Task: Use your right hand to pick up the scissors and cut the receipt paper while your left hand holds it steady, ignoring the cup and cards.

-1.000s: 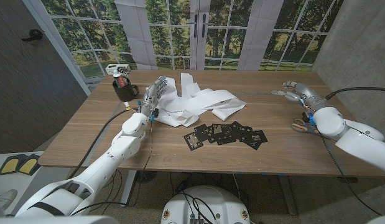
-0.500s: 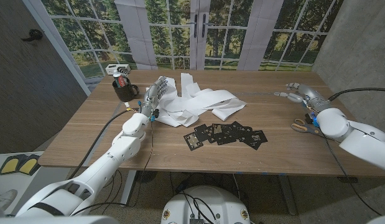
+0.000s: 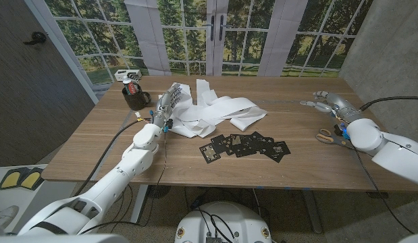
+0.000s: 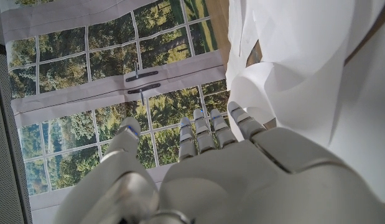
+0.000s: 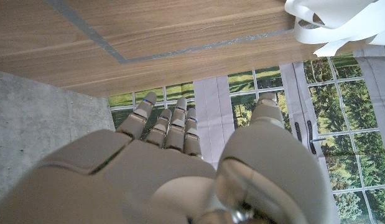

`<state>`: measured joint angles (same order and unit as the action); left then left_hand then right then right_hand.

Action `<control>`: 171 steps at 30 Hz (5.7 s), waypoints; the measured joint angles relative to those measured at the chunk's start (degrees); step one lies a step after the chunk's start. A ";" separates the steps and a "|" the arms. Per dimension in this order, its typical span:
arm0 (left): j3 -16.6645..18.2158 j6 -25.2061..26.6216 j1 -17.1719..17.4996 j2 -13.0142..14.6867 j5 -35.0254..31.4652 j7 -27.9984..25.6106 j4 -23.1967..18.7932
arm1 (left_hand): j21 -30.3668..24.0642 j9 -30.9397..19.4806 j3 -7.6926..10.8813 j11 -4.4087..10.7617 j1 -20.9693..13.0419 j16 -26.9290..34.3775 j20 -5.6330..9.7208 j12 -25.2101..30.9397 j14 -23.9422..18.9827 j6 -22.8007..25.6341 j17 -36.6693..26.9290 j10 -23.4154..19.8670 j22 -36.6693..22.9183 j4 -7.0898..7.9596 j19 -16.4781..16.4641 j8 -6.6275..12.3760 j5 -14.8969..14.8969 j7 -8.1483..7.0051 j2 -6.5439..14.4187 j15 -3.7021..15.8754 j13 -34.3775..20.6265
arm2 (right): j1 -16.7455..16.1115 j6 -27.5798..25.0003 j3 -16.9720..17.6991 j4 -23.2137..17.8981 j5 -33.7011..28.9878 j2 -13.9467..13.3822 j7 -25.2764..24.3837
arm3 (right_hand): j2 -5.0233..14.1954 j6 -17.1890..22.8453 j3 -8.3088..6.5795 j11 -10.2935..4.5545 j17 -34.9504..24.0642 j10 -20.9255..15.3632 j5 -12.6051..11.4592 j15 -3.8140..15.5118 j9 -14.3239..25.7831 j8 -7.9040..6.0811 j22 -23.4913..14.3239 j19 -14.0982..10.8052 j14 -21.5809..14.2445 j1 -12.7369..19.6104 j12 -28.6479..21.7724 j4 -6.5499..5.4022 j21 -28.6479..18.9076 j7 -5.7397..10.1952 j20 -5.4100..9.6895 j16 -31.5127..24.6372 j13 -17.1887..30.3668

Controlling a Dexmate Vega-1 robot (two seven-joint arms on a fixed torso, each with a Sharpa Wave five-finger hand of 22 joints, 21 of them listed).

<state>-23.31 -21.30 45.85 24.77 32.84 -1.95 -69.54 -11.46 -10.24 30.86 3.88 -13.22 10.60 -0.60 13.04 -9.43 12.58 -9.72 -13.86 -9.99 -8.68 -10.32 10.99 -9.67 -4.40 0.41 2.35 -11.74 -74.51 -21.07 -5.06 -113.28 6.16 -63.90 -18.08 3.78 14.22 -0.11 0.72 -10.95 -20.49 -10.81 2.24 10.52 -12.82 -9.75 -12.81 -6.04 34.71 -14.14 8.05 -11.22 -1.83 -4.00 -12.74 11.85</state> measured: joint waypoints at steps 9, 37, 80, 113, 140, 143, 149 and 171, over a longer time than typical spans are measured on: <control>-0.08 -0.39 -0.13 -0.69 0.09 0.03 0.64 | 0.00 0.00 0.00 0.00 -0.31 0.00 0.01 0.00 0.00 0.00 0.00 0.00 0.00 0.00 -0.05 0.00 0.00 0.00 -0.31 0.00 0.00 | -1.00 -1.37 0.90 -0.60 -0.48 -0.66 0.14 | -0.22 0.01 0.00 0.00 0.00 0.00 0.00 0.00 0.00 0.00 0.16 -0.21 0.00 0.22 0.00 0.00 0.00 0.01 -0.22 0.00 0.06; -0.46 -0.96 -1.79 -1.71 0.20 0.92 3.04 | 0.00 0.00 0.00 0.17 -0.53 0.00 0.88 0.00 -0.54 0.21 0.00 -1.03 0.00 0.00 -1.50 0.00 0.00 0.21 -0.08 -0.08 0.00 | -2.21 -4.97 2.47 -1.38 -1.43 -1.36 1.05 | -0.22 0.34 0.00 -0.21 0.00 -0.61 0.00 -0.20 0.30 0.44 0.00 0.01 -0.20 0.22 0.39 0.00 0.21 0.33 -1.24 0.00 0.28; -0.57 -0.69 -3.31 -2.16 0.19 1.63 5.97 | 0.24 0.00 -0.24 0.20 -0.99 -0.23 1.43 0.00 -0.62 0.52 -0.03 -1.44 0.13 -0.25 -1.62 0.00 0.00 0.52 -0.08 0.00 0.00 | -4.58 -9.64 4.25 -3.04 -0.87 -4.34 3.31 | -0.22 -2.68 -0.46 -1.03 -0.12 2.30 0.00 -0.19 0.28 2.04 0.01 1.87 1.48 0.84 2.28 -0.46 0.66 1.63 -1.43 0.95 1.08; -0.62 -1.08 -2.59 -1.83 0.08 1.17 4.88 | 0.23 0.00 -0.40 0.19 -0.99 -0.23 1.43 0.00 -0.61 0.52 -0.02 -1.44 0.12 -0.08 -1.62 0.00 0.00 0.52 -0.08 0.00 0.00 | -10.03 -10.00 10.70 -3.85 -1.58 -2.85 6.69 | -0.22 3.68 -1.26 -3.94 -0.11 0.66 0.22 0.02 0.57 0.04 0.02 1.96 1.24 2.03 1.15 -0.09 0.36 5.76 -1.97 0.65 2.41; -0.55 -0.37 -1.66 -1.23 0.00 0.73 3.09 | 0.22 -0.04 -0.55 -0.11 -0.99 -0.23 1.43 0.00 -0.62 0.52 -0.01 -1.74 0.11 0.07 -1.62 0.00 0.00 0.51 -0.08 0.00 0.00 | -13.50 -5.28 15.95 -1.88 -2.98 -0.21 13.07 | -1.66 5.51 -1.37 -10.12 0.04 -2.78 -0.46 -0.10 0.55 0.04 0.02 -1.75 -0.73 4.21 1.15 0.03 -0.30 9.88 0.93 0.22 2.25; -0.55 -0.21 -1.66 -1.22 -0.02 0.69 3.05 | 0.22 -0.04 -0.55 -0.11 -0.99 -0.23 1.43 0.00 -0.61 0.52 -0.01 -1.74 0.11 0.07 -1.63 0.00 0.00 0.52 -0.08 0.00 0.00 | -14.05 -5.29 16.98 -1.66 -3.39 0.09 13.82 | -1.97 5.87 -1.37 -9.82 0.04 -3.08 -0.46 -0.19 0.55 0.04 0.02 -1.82 -0.83 4.52 1.15 0.03 -0.30 9.70 0.38 0.00 2.25; -0.55 0.00 -1.66 -1.14 -0.06 0.69 3.02 | 0.22 -0.03 -0.55 -0.11 -0.99 -0.23 1.43 0.00 -0.61 0.52 -0.01 -1.74 0.11 0.07 -1.63 0.00 0.00 0.51 -0.08 0.00 0.00 | -14.36 -5.82 17.44 -1.65 -4.38 0.20 14.88 | -2.19 5.96 -1.21 -10.47 0.03 -4.14 -0.46 0.01 0.55 0.04 0.02 -1.41 -1.25 4.74 0.82 -0.13 -0.30 9.61 -0.02 0.00 1.97; -0.82 0.31 -2.44 -1.41 -0.11 1.06 3.99 | 0.22 -0.02 -0.55 -0.10 -1.29 -0.22 1.43 0.00 -0.62 0.51 0.00 -1.74 0.11 0.07 -1.63 0.00 0.00 0.51 0.22 0.00 0.00 | -14.60 -8.05 17.77 -1.84 -7.12 -0.43 17.79 | -2.41 3.15 -1.21 -10.45 0.02 -4.50 -0.89 0.00 0.55 1.38 0.02 -0.70 -1.24 5.74 1.33 -0.13 0.21 8.69 -1.34 0.28 1.98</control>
<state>-24.13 -20.99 43.41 23.36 32.73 -0.89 -65.55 -11.24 -10.26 30.31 3.78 -14.51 10.38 0.82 13.04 -10.04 13.09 -9.72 -15.60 -9.88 -8.61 -11.95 10.99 -9.67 -3.89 0.64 2.35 -11.74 -89.12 -29.12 12.71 -115.13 -0.96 -64.33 -0.29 1.36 17.36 -1.32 -9.73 -10.93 -24.98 -11.70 2.25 11.06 -11.43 -9.73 -13.51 -7.28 40.45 -12.81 7.92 -11.01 6.87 -5.34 -12.46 13.84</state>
